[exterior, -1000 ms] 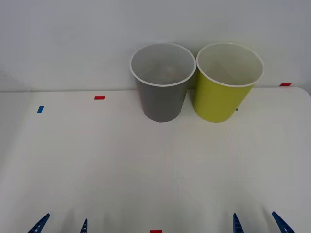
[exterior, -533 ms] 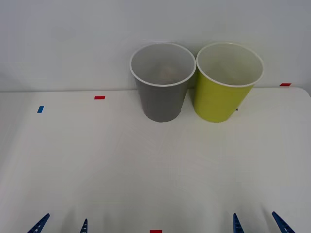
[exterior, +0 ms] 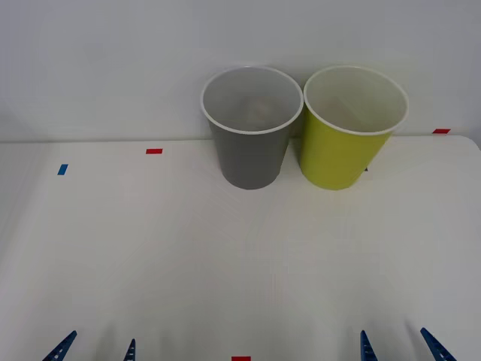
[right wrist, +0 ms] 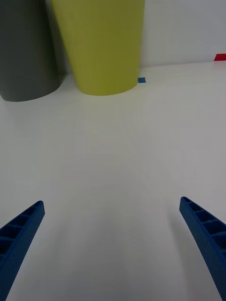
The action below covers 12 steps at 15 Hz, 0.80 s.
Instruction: Put cans in the gray bin and PET bottles in the light green bin.
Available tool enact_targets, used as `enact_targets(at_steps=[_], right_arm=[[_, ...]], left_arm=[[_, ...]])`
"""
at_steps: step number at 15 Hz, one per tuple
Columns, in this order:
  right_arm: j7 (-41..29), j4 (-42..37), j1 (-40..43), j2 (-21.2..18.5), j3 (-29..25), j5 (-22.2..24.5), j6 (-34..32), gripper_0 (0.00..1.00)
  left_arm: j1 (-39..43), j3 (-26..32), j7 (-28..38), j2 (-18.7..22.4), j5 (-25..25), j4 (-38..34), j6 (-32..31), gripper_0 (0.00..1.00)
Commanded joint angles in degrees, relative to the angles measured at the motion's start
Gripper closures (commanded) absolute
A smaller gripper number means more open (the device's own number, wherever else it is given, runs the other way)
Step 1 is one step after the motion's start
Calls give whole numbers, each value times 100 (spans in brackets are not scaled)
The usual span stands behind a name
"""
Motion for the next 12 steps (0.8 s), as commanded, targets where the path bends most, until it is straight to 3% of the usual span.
enact_targets(at_steps=[1,12], right_arm=[[0,0,0,0,0,0,0,0],[0,0,0,0,0,0,0,0]], left_arm=[[0,0,0,0,0,0,0,0],[0,0,0,0,0,0,0,0]])
